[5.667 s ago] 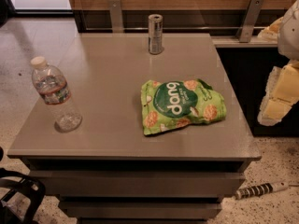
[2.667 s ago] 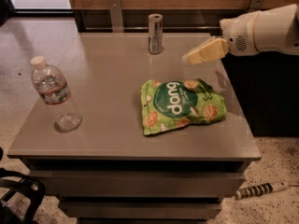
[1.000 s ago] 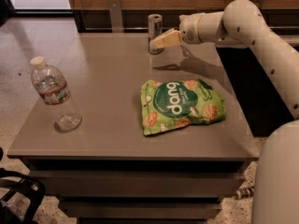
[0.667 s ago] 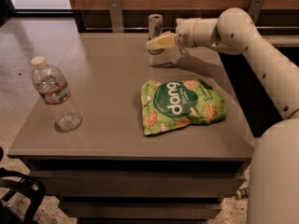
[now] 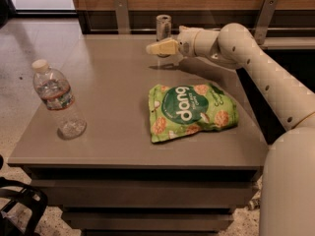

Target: Knock redbull can over

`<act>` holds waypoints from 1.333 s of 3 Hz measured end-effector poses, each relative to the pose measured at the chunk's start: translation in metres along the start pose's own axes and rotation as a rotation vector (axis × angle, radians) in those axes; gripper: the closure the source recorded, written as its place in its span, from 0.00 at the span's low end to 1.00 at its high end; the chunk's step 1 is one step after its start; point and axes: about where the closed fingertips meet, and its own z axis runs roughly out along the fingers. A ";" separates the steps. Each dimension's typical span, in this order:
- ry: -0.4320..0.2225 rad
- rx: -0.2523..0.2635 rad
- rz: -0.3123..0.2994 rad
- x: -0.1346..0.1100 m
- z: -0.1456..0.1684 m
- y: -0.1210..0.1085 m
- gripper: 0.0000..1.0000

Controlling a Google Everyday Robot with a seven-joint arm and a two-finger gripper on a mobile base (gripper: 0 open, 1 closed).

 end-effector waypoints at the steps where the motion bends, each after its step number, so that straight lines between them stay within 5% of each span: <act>1: -0.028 0.001 0.005 -0.003 0.009 0.000 0.00; 2: -0.045 -0.007 -0.002 -0.010 0.018 0.000 0.00; 4: -0.045 -0.015 -0.001 -0.010 0.023 0.004 0.39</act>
Offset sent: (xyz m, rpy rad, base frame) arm 0.0208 0.0161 0.0157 0.0418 -0.0524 0.0097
